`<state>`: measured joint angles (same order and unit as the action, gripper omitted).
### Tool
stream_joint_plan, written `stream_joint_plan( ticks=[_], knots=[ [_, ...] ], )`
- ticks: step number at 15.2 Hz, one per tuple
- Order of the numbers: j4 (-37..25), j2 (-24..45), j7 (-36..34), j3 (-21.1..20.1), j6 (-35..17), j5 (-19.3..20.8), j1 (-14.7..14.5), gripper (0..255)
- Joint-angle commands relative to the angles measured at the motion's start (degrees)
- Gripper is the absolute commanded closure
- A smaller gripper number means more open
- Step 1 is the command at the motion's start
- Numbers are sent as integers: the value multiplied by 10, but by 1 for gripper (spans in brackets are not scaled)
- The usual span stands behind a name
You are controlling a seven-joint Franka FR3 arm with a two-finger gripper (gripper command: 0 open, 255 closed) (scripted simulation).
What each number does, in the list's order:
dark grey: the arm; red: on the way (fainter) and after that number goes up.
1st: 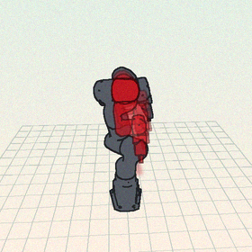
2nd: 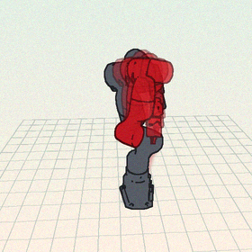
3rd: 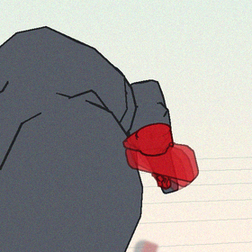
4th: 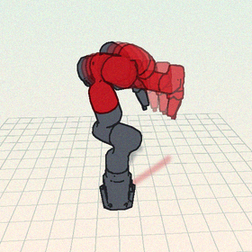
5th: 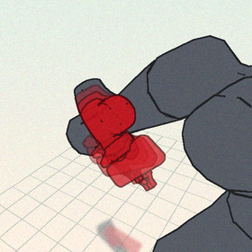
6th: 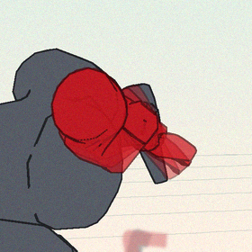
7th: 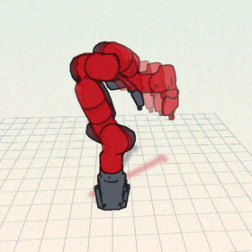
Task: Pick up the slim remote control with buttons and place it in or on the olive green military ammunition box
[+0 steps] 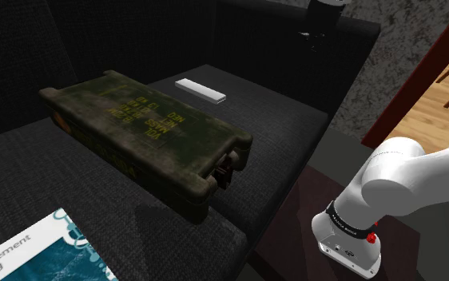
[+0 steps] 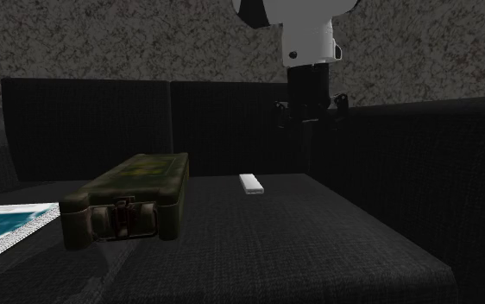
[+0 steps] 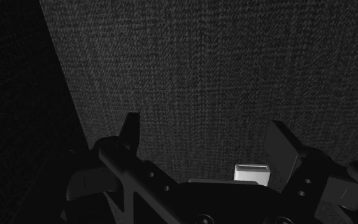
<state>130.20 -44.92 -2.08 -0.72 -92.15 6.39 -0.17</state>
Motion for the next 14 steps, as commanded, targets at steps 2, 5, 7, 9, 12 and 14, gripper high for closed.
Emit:
stream_joint_plan(
  ticks=[2,5,7,9,12,14],
  knots=[
    [-8,22,-5,-3,-10,-3,-1,0],
    [-37,89,-19,-11,-35,-13,-4,0],
    [-59,134,-28,-16,-49,-18,-6,0],
    [-85,180,-36,-21,-61,-23,-7,0],
    [-128,249,-48,-29,-75,-29,-10,0],
    [-161,295,-55,-33,-81,-32,-11,0]
  ],
)
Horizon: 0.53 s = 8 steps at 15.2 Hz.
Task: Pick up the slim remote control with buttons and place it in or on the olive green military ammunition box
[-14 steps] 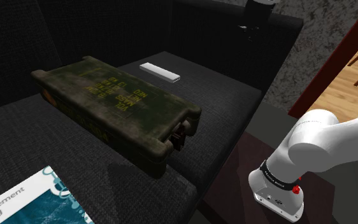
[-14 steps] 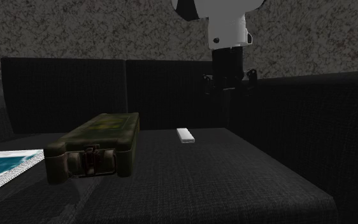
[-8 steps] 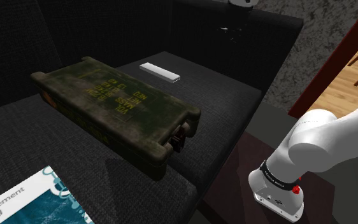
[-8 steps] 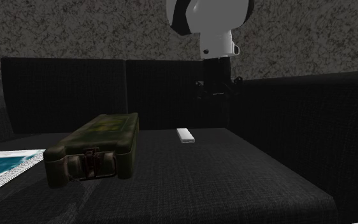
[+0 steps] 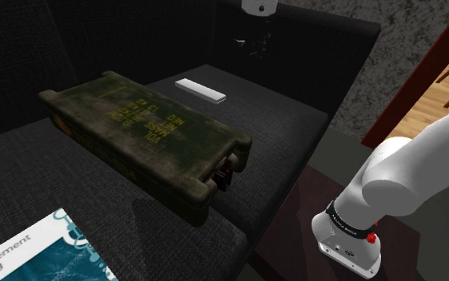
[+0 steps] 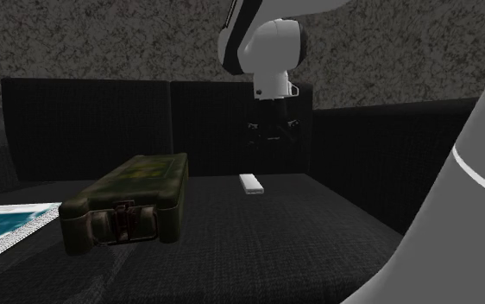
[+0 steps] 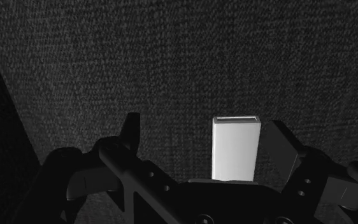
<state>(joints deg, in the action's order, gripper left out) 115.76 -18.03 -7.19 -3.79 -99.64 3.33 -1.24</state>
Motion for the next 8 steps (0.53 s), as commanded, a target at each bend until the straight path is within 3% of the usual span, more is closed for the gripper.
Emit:
stream_joint_plan(
  ticks=[1,8],
  knots=[
    [-34,50,-8,-4,-8,-3,-2,0],
    [-181,218,-31,-17,-3,-8,-10,0]
  ],
)
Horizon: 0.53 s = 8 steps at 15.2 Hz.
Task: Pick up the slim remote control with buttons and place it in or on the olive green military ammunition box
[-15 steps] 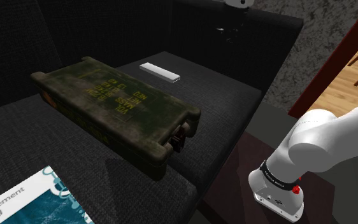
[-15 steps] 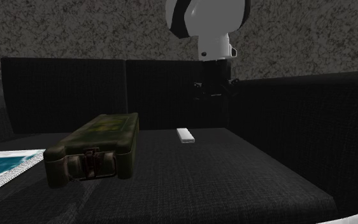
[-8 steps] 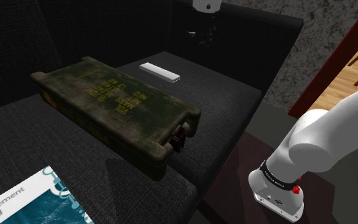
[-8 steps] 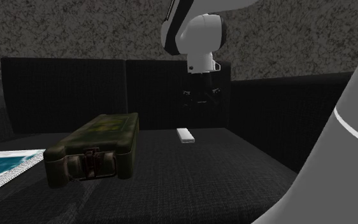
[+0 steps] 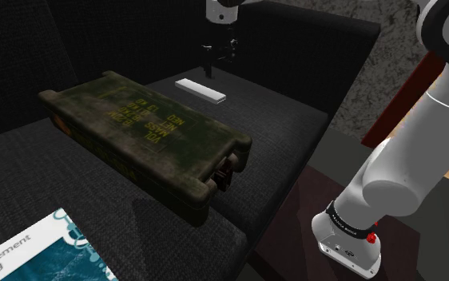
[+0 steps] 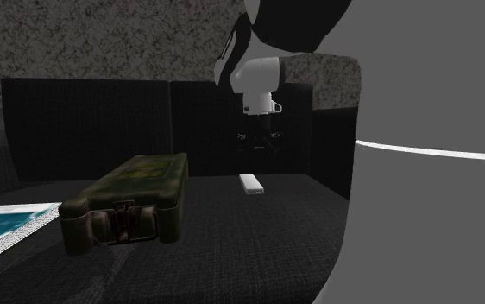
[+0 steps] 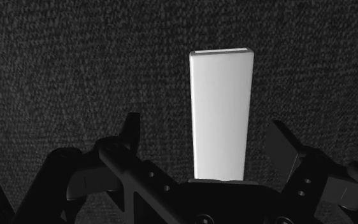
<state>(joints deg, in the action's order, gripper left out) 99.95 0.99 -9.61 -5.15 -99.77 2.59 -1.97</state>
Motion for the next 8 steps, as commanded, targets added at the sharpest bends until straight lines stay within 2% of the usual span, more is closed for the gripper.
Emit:
stream_joint_plan(
  ticks=[1,5,8],
  knots=[
    [-47,53,-10,-5,2,-1,-5,0],
    [-142,142,-20,-8,21,-1,-12,0],
    [-117,140,-20,-8,-3,-1,-12,0]
  ],
)
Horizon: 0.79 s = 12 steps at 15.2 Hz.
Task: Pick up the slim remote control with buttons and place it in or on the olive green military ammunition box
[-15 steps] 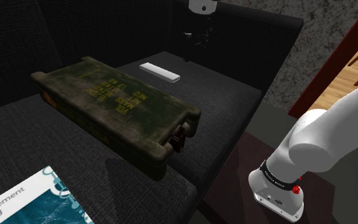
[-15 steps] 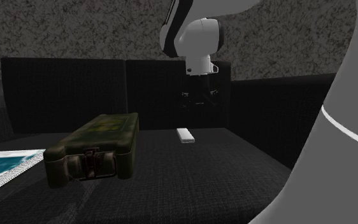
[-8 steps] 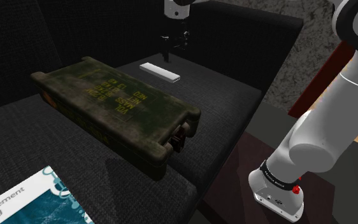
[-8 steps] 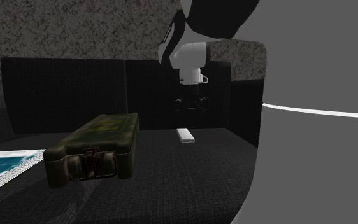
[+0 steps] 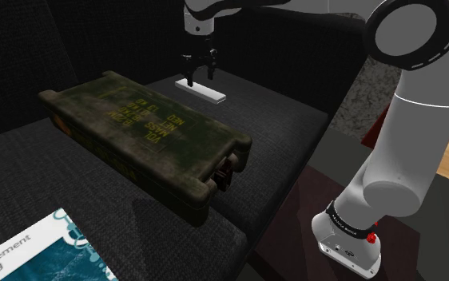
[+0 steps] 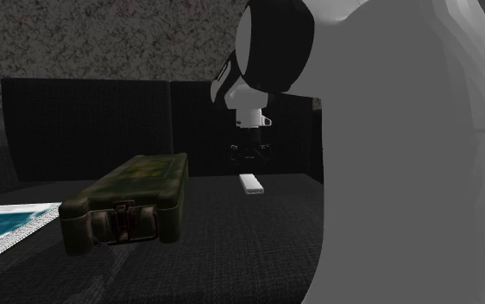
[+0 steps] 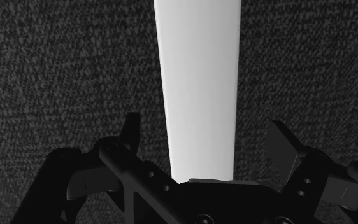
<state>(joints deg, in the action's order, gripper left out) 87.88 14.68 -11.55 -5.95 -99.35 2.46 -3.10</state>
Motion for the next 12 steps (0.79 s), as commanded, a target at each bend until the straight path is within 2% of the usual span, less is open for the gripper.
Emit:
stream_joint_plan(
  ticks=[1,4,12],
  knots=[
    [12,3,-1,0,-15,0,0,0],
    [39,3,-1,0,-42,0,1,0],
    [39,3,-1,0,-42,0,1,0]
  ],
)
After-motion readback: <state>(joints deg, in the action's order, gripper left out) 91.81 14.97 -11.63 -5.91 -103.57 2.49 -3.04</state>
